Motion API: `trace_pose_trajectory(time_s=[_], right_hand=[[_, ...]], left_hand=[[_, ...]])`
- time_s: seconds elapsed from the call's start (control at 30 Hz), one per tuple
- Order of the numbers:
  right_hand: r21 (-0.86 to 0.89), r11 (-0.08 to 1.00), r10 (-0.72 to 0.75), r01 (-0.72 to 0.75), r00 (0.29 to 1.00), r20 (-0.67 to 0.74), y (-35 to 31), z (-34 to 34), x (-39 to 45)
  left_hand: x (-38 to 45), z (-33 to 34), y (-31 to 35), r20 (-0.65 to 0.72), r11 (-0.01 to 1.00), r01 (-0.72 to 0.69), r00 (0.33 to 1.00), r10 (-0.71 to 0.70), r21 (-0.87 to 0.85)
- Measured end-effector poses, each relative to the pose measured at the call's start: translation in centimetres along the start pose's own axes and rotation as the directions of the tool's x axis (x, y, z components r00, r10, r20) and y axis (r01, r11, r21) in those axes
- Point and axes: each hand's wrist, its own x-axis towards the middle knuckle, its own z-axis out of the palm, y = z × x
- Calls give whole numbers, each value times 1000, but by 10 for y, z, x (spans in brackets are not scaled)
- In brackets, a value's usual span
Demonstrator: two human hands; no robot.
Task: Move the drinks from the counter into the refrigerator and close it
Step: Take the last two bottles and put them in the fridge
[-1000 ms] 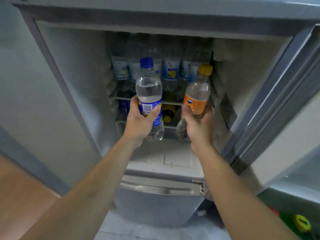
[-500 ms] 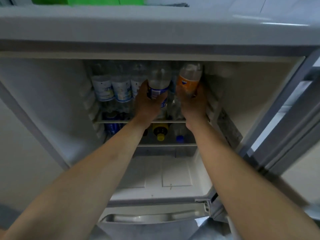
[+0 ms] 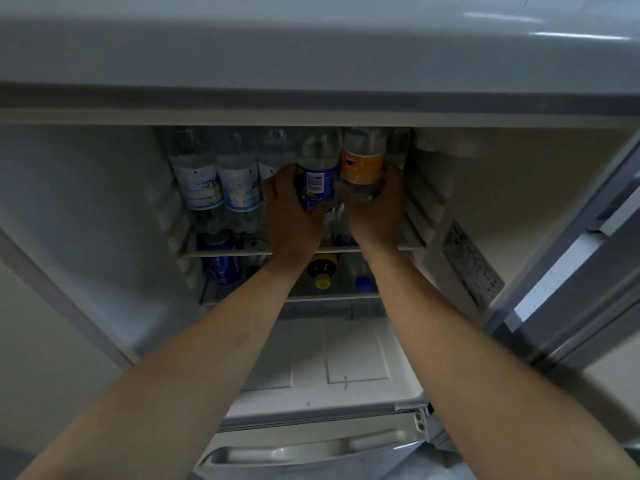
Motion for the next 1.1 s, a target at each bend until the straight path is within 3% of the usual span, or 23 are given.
trace_pose_trajectory(time_s=[0.5, 0.6, 0.7, 0.83, 1.1], right_hand=[[-152, 979, 143, -137, 989, 27, 18, -7, -12], [-188, 976, 107, -105, 994, 1, 20, -12, -25], [-163, 984, 70, -70, 998, -6, 21, -19, -50], [-164, 981, 101, -102, 995, -17, 27, -35, -97], [-261, 927, 308, -271, 944, 115, 53, -85, -194]], left_hand=[[-17, -11, -15, 108, 998, 9, 994, -2, -61], [-32, -19, -22, 129, 987, 97, 988, -80, -130], [-51, -29, -33, 92, 971, 131, 989, -115, -201], [-90, -39, -48, 7, 968, 33, 999, -32, -251], [-186, -55, -54, 135, 960, 186, 978, -160, -211]])
